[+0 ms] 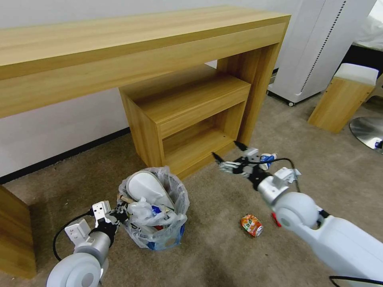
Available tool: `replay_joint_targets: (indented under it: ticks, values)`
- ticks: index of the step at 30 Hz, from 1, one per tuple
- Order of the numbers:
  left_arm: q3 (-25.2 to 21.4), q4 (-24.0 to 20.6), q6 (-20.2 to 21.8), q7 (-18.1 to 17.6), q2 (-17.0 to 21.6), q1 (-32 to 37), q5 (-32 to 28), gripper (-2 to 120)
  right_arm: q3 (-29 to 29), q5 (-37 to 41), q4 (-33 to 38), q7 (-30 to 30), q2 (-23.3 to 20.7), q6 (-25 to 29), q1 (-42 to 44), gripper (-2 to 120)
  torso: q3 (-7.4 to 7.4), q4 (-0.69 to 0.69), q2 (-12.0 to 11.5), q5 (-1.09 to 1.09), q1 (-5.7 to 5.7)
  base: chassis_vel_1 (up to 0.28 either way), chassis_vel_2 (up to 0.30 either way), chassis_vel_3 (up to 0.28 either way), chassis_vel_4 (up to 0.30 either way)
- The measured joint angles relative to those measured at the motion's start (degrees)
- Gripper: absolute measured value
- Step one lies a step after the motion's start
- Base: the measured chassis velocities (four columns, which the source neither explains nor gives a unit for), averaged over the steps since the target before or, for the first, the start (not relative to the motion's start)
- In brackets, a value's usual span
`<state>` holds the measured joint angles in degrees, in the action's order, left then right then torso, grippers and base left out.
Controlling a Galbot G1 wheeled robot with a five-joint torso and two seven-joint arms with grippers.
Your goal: Pick up the trash bin and place the garbage on the floor into it.
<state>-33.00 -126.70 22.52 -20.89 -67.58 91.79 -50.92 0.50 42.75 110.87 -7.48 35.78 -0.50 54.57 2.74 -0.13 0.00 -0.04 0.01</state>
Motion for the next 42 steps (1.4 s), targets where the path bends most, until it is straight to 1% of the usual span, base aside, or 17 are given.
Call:
replay_joint_targets:
  ticks: [2,7,9,10,13,14,19,25,36,42]
  values:
    - [-0.06,-0.03,-0.12,0.03,0.19,-0.02,-0.12,2,2.07,-0.57,-0.30,-1.13,-1.41,-1.20,2.27,100,0.00,0.00,0.00,0.01,0.00,0.000,0.000,0.000,0.000]
    - [-0.04,-0.03,-0.14,0.05,0.37,-0.29,-0.30,2,4.12,-0.78,-0.37,-3.12,-2.69,-3.09,5.14,100,0.00,0.00,0.00,0.01,0.00,0.000,0.000,0.000,0.000]
    - [0.05,0.04,-0.15,0.06,0.55,-0.56,-0.50,2,5.79,-1.49,-0.41,-3.80,-3.54,-3.82,8.09,100,0.00,0.01,0.00,0.00,0.00,0.000,0.000,0.000,0.000]
    - [0.05,0.04,-0.15,0.06,0.55,-0.56,-0.50,2,5.79,-1.49,-0.41,-3.80,-3.54,-3.82,8.09,100,0.00,0.01,0.00,0.00,0.00,0.000,0.000,0.000,0.000]
    - [0.13,0.06,-0.15,0.07,0.86,-0.77,-0.78,2,7.09,-2.43,-0.36,-4.86,-4.03,-4.53,12.01,100,0.00,-0.01,0.00,0.00,0.00,0.000,0.000,0.000,0.000]
    - [0.13,0.06,-0.19,0.08,0.98,-0.83,-0.87,2,7.36,-2.62,-0.35,-5.48,-4.03,-4.80,13.18,100,0.00,0.00,0.00,0.00,0.00,0.000,0.000,0.000,0.000]
    - [0.08,0.05,-0.26,0.09,1.46,-0.90,-1.17,2,7.95,-3.17,-0.36,-6.74,-3.95,-6.08,16.01,100,0.00,0.00,0.00,0.00,0.00,0.000,0.000,0.000,0.000]
    - [0.02,0.17,-0.40,0.23,1.86,-1.01,-1.51,2,8.19,-5.77,-0.83,-7.93,-4.69,-6.94,20.32,100,0.00,0.00,0.00,-0.01,0.00,0.000,0.000,0.000,0.000]
    - [0.26,0.74,-0.50,0.32,2.36,-1.55,-1.93,2,9.39,-6.20,-2.16,-9.12,-3.55,-7.68,25.10,100,0.00,0.00,0.00,0.00,0.00,0.000,0.000,0.000,0.000]
    - [0.46,1.29,-0.53,0.33,2.49,-1.81,-1.99,2,10.90,-6.25,-2.90,-10.86,-1.39,-7.74,28.69,100,0.00,0.00,0.00,0.00,0.00,0.000,0.000,0.000,0.000]
